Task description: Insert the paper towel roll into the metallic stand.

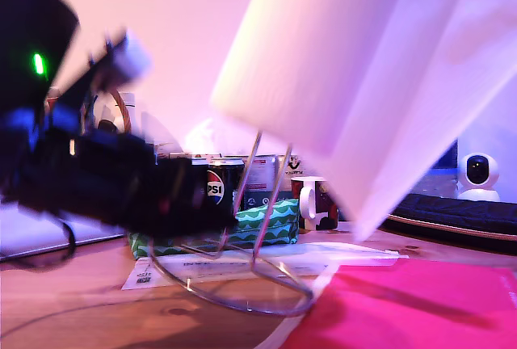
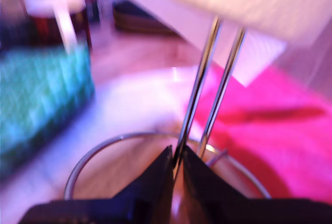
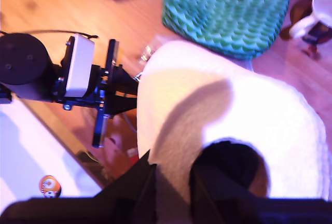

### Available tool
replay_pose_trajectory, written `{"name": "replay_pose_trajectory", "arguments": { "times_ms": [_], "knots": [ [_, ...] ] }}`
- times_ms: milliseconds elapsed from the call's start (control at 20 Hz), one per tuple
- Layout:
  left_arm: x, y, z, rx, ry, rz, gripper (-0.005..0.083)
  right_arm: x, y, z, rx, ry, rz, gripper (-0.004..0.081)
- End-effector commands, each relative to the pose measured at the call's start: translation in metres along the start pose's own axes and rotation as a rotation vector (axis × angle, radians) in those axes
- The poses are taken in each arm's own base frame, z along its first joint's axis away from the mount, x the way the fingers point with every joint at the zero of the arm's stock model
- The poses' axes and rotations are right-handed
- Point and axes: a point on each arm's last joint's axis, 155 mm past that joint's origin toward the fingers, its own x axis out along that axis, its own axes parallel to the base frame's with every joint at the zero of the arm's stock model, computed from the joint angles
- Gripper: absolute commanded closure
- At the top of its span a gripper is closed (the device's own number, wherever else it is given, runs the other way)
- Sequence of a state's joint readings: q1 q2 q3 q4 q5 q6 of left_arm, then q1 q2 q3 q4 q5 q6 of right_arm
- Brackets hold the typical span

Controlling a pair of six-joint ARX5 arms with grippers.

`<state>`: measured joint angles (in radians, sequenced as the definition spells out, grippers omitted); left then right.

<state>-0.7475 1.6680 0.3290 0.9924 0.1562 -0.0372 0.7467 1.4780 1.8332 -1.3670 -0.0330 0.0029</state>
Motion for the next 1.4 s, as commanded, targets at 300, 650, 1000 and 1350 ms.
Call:
{"name": "replay_pose_trajectory", "arguments": {
  "times_ms": [300, 650, 1000, 1350],
  "knots": [
    [0.002, 0.008, -0.024, -0.079, 0.068, 0.016, 0.0787, 0.033, -0.004, 0.002, -0.024, 0.083, -0.042, 0.0782],
    [0.001, 0.008, -0.031, -0.087, 0.101, 0.013, 0.0556, 0.033, -0.008, 0.002, -0.036, 0.084, -0.063, 0.0782],
    [-0.018, 0.003, -0.007, -0.087, 0.100, 0.010, 0.0766, 0.033, 0.003, 0.002, -0.055, 0.082, -0.040, 0.0782],
    [-0.058, 0.031, 0.045, -0.069, -0.006, 0.200, 0.0797, 0.033, 0.036, 0.001, -0.160, 0.080, 0.074, 0.0782]
  ]
}}
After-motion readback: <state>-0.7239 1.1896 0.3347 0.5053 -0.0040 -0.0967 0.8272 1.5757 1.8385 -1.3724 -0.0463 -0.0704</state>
